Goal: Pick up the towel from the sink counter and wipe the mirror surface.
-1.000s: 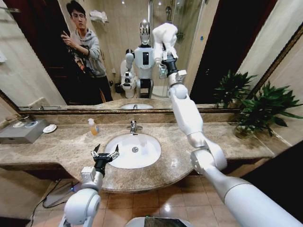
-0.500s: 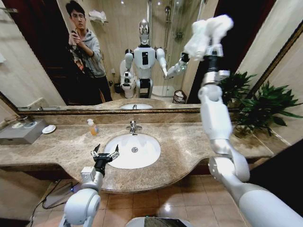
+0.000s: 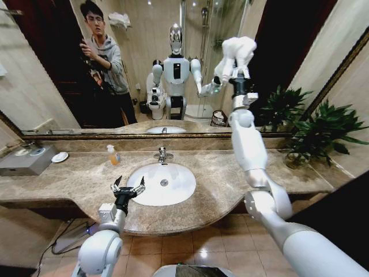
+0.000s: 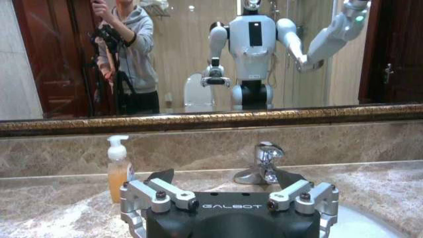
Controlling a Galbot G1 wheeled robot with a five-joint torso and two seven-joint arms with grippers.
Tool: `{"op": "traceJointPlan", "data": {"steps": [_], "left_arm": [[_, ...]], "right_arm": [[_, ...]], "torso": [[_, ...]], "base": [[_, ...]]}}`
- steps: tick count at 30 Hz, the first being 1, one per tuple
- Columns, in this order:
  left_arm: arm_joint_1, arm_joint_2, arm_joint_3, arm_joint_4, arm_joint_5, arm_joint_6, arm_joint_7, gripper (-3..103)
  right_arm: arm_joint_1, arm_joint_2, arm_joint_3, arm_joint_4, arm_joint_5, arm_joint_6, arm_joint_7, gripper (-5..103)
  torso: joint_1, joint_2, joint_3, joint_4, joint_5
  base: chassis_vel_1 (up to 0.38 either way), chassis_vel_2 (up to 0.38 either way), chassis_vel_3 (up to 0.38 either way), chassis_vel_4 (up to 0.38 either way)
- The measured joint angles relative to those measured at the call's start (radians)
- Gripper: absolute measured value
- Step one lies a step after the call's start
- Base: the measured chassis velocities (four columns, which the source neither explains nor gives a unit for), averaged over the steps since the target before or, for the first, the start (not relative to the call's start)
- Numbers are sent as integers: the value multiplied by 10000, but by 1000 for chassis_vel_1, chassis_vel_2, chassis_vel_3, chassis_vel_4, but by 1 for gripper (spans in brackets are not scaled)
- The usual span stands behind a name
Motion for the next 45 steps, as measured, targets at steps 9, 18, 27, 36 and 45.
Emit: {"op": "traceJointPlan", "data": {"steps": [9, 18, 27, 36, 45], "left_arm": [[0, 0, 0, 0, 0, 0, 0, 100], [-1, 0, 0, 0, 0, 0, 0, 100], [0, 0, 0, -1, 0, 0, 0, 100], [0, 0, 0, 0, 0, 0, 0, 100], [-1, 1, 0, 0, 1, 0, 0, 100]], "right_arm": [[-253, 779, -412, 511, -567, 52, -274, 13], [20, 915, -205, -431, -1194, 388, -92, 13], [101, 221, 483, -208, -598, 132, 477, 13], [68, -565, 590, 168, -5, 54, 766, 13], [142, 279, 224, -537, -731, 207, 511, 13]], "torso": [[-1, 0, -1, -1, -2], [-1, 0, 0, -2, 0], [-1, 0, 0, -3, 3], [-1, 1, -1, -1, 3], [-1, 0, -1, 1, 0]], "base": [[0, 0, 0, 0], [0, 0, 0, 0], [0, 0, 0, 0], [0, 0, 0, 0], [0, 0, 0, 0]]}}
